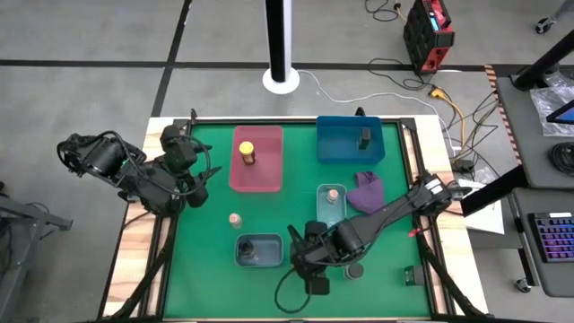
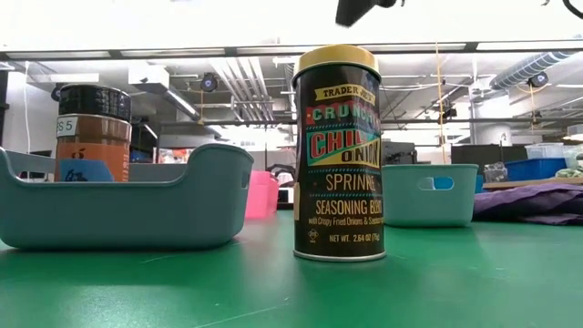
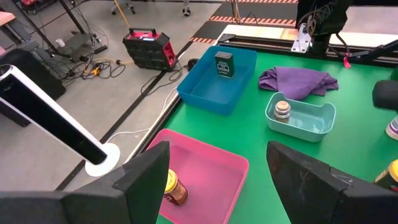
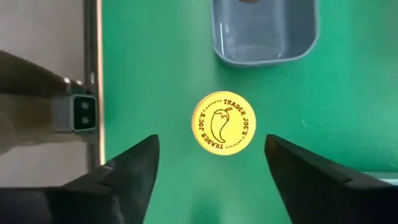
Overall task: Sort spices by type
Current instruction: Put the yellow seasoning bottle into the large pink bin
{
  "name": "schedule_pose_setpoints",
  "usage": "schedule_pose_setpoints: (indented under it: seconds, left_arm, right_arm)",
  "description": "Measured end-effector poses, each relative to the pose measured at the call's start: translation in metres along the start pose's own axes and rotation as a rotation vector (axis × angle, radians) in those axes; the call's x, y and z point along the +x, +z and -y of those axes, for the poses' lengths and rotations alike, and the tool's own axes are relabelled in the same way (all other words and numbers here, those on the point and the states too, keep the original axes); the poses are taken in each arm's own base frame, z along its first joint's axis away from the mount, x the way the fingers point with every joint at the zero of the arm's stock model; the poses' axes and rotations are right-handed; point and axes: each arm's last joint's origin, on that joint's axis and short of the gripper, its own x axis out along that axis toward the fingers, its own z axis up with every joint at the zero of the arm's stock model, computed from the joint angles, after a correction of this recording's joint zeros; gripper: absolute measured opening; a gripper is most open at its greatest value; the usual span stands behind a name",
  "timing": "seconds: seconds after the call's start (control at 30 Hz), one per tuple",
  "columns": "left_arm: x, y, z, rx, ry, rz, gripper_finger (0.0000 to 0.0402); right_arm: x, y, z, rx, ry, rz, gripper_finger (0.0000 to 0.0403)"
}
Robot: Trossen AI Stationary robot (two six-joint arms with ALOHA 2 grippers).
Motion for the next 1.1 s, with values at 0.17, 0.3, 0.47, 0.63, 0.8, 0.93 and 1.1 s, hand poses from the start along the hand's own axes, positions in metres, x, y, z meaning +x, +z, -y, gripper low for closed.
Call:
schedule_pose_setpoints:
  seconds: [0.17, 0.3, 0.47, 0.63, 0.8, 0.93, 1.1]
  left_arm:
    - [0.001, 0.0, 0.001, 0.001, 0.001, -0.002, 0.0252]
    - [0.001, 0.0, 0.001, 0.001, 0.001, -0.002, 0.0252]
    - [0.001, 0.0, 0.001, -0.007, 0.001, -0.002, 0.0252]
    - [0.001, 0.0, 0.001, -0.015, 0.002, -0.002, 0.0252]
    - [0.001, 0.0, 0.001, -0.016, 0.002, -0.002, 0.0252]
    - [0.001, 0.0, 0.001, -0.015, 0.002, -0.002, 0.0252]
    - [0.001, 0.0, 0.001, -0.015, 0.004, -0.001, 0.0252]
  right_arm:
    - [0.02, 0.0, 0.0, -0.043, -0.019, -0.041, 0.034]
    - [0.032, 0.001, 0.003, -0.048, -0.034, -0.063, 0.0363]
    - [0.034, 0.005, 0.013, -0.024, -0.048, -0.055, 0.0365]
    - [0.037, 0.009, 0.021, -0.036, -0.05, -0.037, 0.0366]
    - [0.043, 0.007, 0.021, -0.053, -0.04, -0.038, 0.0366]
    - [0.049, 0.002, 0.022, -0.055, -0.038, -0.062, 0.0366]
    - [0.06, -0.002, 0.023, -0.056, -0.026, -0.056, 0.0366]
